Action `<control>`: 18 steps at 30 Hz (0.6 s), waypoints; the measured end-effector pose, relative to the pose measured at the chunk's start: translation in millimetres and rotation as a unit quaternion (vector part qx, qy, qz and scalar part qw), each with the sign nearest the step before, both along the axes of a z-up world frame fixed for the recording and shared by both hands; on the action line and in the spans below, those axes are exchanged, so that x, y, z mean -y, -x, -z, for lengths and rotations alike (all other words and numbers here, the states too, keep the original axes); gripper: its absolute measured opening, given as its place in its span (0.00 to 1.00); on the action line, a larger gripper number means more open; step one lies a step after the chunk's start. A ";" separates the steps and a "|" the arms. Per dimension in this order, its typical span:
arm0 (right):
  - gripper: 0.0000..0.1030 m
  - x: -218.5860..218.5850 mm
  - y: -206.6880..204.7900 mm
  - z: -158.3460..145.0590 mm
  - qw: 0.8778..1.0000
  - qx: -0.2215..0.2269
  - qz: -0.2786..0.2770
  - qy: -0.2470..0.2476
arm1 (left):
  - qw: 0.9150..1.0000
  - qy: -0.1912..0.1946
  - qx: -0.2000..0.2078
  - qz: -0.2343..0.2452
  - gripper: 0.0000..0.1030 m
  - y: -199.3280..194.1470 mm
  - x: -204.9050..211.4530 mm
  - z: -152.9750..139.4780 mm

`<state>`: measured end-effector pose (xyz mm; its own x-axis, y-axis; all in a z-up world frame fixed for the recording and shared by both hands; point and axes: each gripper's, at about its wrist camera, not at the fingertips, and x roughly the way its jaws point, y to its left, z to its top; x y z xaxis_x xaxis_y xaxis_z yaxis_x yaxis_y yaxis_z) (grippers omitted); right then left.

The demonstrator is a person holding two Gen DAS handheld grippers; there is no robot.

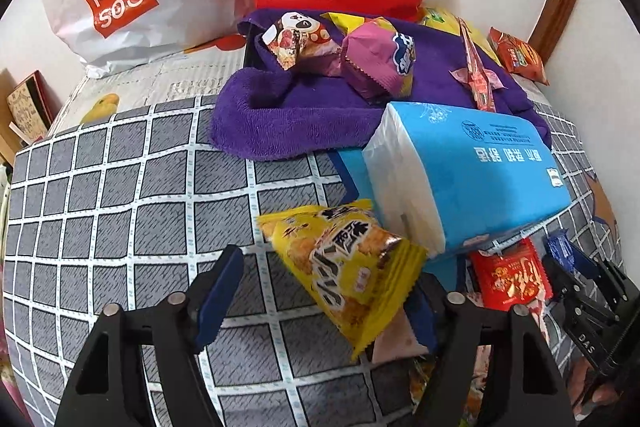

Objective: Organize snacks
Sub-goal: 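Grasp the blue biscuit packet with the right tool while the left grasps the yellow snack bag, then carry the blue packet and yellow snack bag up onto the purple towel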

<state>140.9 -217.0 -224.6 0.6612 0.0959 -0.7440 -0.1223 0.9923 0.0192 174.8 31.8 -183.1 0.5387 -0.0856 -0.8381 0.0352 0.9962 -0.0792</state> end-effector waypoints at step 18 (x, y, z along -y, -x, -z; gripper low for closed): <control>0.44 0.7 0.2 0.7 1.000 0.000 0.000 -0.003 | 0.999 -0.001 0.034 0.000 0.52 2.2 -2.4 9.4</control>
